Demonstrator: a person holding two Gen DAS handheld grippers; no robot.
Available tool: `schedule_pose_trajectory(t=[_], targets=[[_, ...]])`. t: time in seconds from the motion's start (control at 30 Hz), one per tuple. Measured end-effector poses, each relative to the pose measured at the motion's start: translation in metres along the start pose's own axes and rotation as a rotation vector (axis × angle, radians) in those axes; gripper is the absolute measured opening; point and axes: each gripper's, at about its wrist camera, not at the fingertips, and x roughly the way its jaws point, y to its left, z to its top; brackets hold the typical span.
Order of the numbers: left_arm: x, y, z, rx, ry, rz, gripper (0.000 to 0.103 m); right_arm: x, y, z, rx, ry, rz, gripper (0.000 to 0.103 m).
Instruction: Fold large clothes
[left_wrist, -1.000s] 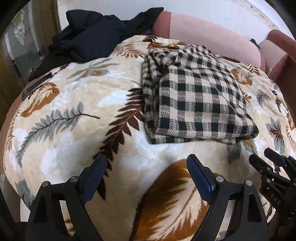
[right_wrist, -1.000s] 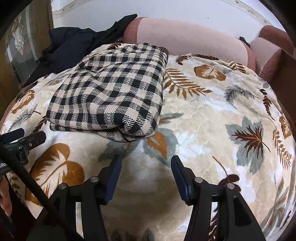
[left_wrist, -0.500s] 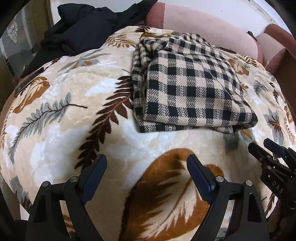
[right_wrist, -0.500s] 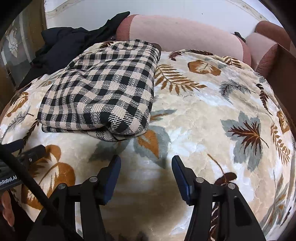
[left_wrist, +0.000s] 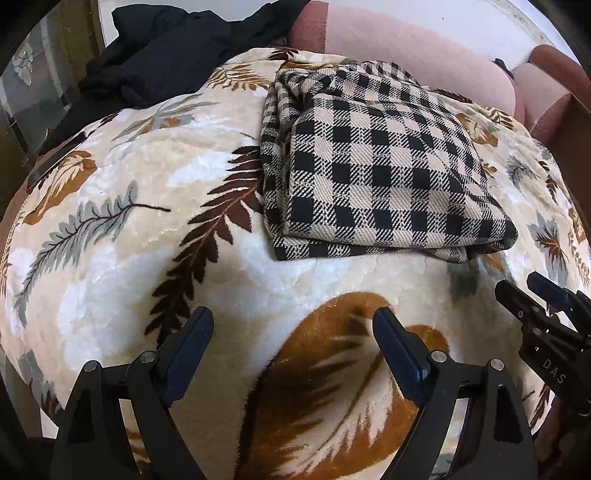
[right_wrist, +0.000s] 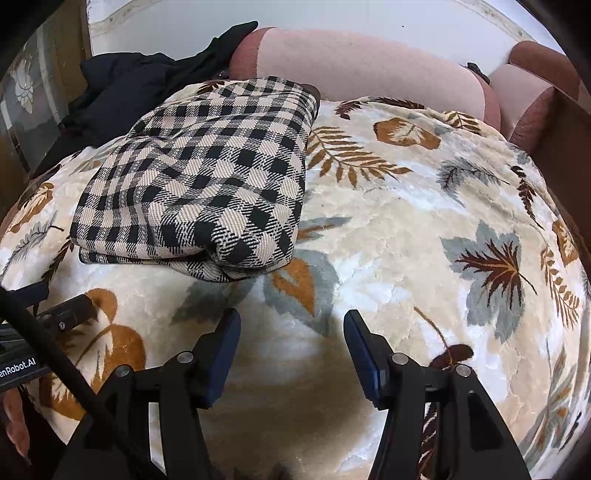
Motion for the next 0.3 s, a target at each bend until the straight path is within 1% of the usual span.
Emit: schedule_pose_trajectory(t=[0.13,0.23,0.3], targets=[[0.0001,0.0005,-0.0003,0.007,-0.005,-0.007,0.087,-0.0028,0.0011,-0.0001,-0.003,-0.013,0.004,0.063],[-0.0027,-0.0001,-0.0009,0.012,-0.024,-0.01,0.087,-0.006,0.0021,0.0002,-0.003,-0.027,0.005,0.063],[-0.004,-0.0008,-0.0005,0.016,-0.03,-0.005,0.087,-0.0057,0.0018,0.0001,-0.006,-0.028,0.002,0.066]])
